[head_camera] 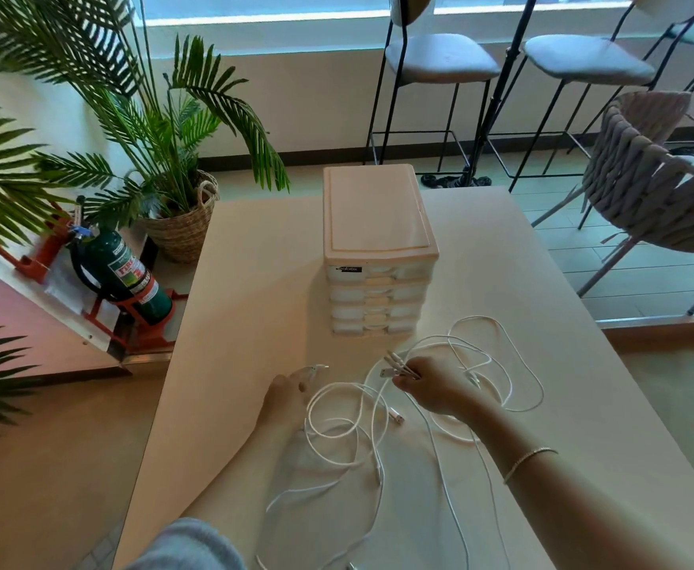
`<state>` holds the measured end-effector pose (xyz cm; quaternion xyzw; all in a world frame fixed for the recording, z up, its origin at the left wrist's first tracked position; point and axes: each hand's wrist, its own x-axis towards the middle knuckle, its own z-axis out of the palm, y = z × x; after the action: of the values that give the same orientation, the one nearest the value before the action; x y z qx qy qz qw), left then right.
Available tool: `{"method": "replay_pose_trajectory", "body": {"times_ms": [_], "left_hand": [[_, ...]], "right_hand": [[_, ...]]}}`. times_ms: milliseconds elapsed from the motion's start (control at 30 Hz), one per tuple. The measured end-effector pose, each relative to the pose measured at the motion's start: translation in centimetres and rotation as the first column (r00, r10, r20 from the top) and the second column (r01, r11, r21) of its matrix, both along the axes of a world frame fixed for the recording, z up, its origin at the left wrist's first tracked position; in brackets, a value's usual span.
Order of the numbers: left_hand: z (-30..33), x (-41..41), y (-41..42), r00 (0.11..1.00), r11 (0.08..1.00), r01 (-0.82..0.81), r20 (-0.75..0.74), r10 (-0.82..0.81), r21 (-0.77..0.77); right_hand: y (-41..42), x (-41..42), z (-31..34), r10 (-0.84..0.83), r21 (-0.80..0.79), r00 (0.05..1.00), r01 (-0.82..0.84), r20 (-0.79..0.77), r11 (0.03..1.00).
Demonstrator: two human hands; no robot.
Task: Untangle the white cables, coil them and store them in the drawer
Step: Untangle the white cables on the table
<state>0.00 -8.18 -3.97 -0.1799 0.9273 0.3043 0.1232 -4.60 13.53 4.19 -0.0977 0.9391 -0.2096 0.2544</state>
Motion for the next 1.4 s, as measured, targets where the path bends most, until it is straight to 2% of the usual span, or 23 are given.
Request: {"method": "replay_pose_trajectory", "body": {"times_ms": [133, 200, 333, 400, 467, 533, 633, 700, 800, 900, 1000, 1100, 1167, 1267, 1300, 1400], "left_hand": [[0.5, -0.4, 0.1, 0.96, 0.957, -0.271, 0.1, 0.261, 0.103], [1.0, -0.8, 0.2, 0.945, 0.944, -0.318, 0.105, 0.308, 0.093], [3.5, -1.9, 0.6, 0.913, 0.911, -0.381, -0.092, 0.397, 0.158], [5.0, -2.5, 1.2, 0.903, 0.892, -0.352, -0.151, 0.403, 0.283], [6.5, -2.7, 2.4, 0.921, 0.845, -0.268, -0.135, 0.366, 0.462], [7.6, -2.8, 3.5, 0.939, 0.825, -0.18, -0.157, 0.307, 0.535], [9.1, -2.8, 5.0, 0.943, 0.82, -0.1, -0.21, 0.259, 0.564], [10.0, -2.9, 5.7, 0.946, 0.823, -0.065, -0.228, 0.232, 0.565], [11.2, -3.1, 6.7, 0.952, 0.864, -0.004, -0.263, 0.157, 0.503], [12.3, -3.2, 7.3, 0.952, 0.925, 0.06, -0.3, 0.06, 0.375], [13.0, -3.4, 7.6, 0.94, 0.943, 0.148, -0.338, -0.041, 0.298], [13.4, -3.6, 8.2, 0.922, 0.943, 0.223, -0.366, -0.123, 0.246], [13.6, -3.5, 8.6, 0.925, 0.922, 0.238, -0.362, -0.119, 0.305], [13.2, -3.0, 9.1, 0.945, 0.809, 0.266, -0.306, -0.112, 0.524], [12.8, -2.9, 9.1, 0.944, 0.79, 0.277, -0.309, -0.117, 0.547], [12.1, -2.7, 8.9, 0.915, 0.842, 0.36, -0.328, -0.235, 0.401]], "right_hand": [[-0.1, 0.3, -0.1, -0.011, -0.037, 1.0, 0.011, 0.022, 0.999], [-0.3, 0.3, 0.1, -0.021, -0.089, 0.999, 0.024, 0.028, 0.996], [-1.0, 0.1, 0.5, -0.102, -0.206, 0.994, 0.106, 0.033, 0.973], [-1.6, 0.0, 0.8, -0.142, -0.35, 0.984, 0.171, 0.105, 0.921], [-2.3, -0.1, 1.3, -0.184, -0.513, 0.966, 0.253, 0.183, 0.82], [-2.8, -0.2, 2.0, -0.232, -0.627, 0.948, 0.319, 0.219, 0.711], [-3.3, -0.5, 2.6, -0.317, -0.739, 0.922, 0.371, 0.221, 0.562], [-3.5, -0.5, 2.8, -0.352, -0.77, 0.912, 0.377, 0.211, 0.516], [-3.4, -0.2, 3.2, -0.293, -0.823, 0.914, 0.387, 0.281, 0.417], [-2.9, 0.0, 3.7, -0.243, -0.831, 0.917, 0.391, 0.315, 0.395], [-2.6, 0.1, 4.1, -0.245, -0.861, 0.913, 0.394, 0.326, 0.322], [-2.9, 0.0, 4.3, -0.309, -0.858, 0.909, 0.381, 0.28, 0.345], [-2.9, -0.2, 4.6, -0.365, -0.855, 0.889, 0.401, 0.277, 0.328], [-2.1, -1.0, 5.9, -0.423, -0.861, 0.835, 0.466, 0.353, 0.202], [-1.8, -1.2, 6.4, -0.43, -0.863, 0.827, 0.471, 0.361, 0.181], [-1.0, -1.8, 7.2, -0.455, -0.872, 0.833, 0.443, 0.314, 0.209]]}}
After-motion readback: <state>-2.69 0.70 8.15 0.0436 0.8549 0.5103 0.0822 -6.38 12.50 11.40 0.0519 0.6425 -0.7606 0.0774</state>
